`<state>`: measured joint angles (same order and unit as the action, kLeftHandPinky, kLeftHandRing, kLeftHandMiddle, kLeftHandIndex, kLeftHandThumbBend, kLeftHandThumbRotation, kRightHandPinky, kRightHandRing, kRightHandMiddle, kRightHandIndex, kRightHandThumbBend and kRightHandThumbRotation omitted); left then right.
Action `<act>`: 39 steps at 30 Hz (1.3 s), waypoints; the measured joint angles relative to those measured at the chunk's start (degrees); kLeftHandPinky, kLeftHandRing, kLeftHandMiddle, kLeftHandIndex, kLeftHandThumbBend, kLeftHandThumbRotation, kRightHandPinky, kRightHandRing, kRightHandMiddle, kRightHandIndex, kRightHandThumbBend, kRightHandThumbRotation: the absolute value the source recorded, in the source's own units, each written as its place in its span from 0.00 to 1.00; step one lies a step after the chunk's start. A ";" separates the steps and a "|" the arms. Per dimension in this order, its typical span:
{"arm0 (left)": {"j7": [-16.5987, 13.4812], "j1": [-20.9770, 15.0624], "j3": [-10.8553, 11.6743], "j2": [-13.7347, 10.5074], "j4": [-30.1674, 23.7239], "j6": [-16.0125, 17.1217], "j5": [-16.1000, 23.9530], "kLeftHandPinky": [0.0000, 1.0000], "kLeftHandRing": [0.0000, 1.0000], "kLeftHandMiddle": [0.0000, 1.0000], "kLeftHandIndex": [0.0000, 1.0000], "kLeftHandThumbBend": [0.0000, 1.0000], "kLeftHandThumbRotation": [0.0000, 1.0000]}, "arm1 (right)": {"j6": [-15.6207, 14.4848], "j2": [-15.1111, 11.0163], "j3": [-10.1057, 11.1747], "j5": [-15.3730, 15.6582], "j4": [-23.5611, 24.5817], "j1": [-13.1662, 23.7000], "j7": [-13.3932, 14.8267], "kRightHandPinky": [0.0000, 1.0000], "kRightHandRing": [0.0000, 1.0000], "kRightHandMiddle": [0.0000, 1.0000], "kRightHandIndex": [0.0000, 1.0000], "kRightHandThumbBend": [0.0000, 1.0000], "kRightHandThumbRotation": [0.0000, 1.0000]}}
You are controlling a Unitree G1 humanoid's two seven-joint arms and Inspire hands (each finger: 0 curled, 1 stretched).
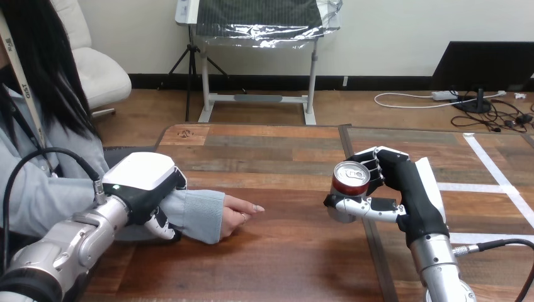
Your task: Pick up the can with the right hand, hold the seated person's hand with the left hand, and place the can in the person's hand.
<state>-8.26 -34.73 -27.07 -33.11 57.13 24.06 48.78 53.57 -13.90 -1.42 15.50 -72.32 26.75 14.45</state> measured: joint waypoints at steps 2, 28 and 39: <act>-0.03 0.05 0.00 0.00 0.00 0.33 -0.28 0.22 0.29 0.38 0.42 0.88 0.04 | 0.00 0.01 -0.01 0.04 0.00 0.00 0.00 0.38 0.44 0.49 0.50 0.82 0.00; 1.68 3.02 1.24 -0.73 -4.07 2.04 -5.05 0.21 0.28 0.35 0.40 0.89 0.03 | 0.02 0.63 -0.01 -1.35 0.00 0.97 -3.36 0.39 0.44 0.50 0.50 0.82 0.00; 4.72 6.40 2.47 -2.08 -10.24 0.40 -6.21 0.20 0.27 0.35 0.41 0.91 0.00 | 0.01 1.00 -0.12 -1.00 0.00 1.31 -3.28 0.38 0.44 0.50 0.50 0.82 0.00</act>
<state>-3.54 -28.33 -24.59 -35.19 46.89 24.46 42.57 53.58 -12.90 -1.53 14.50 -72.32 28.05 11.17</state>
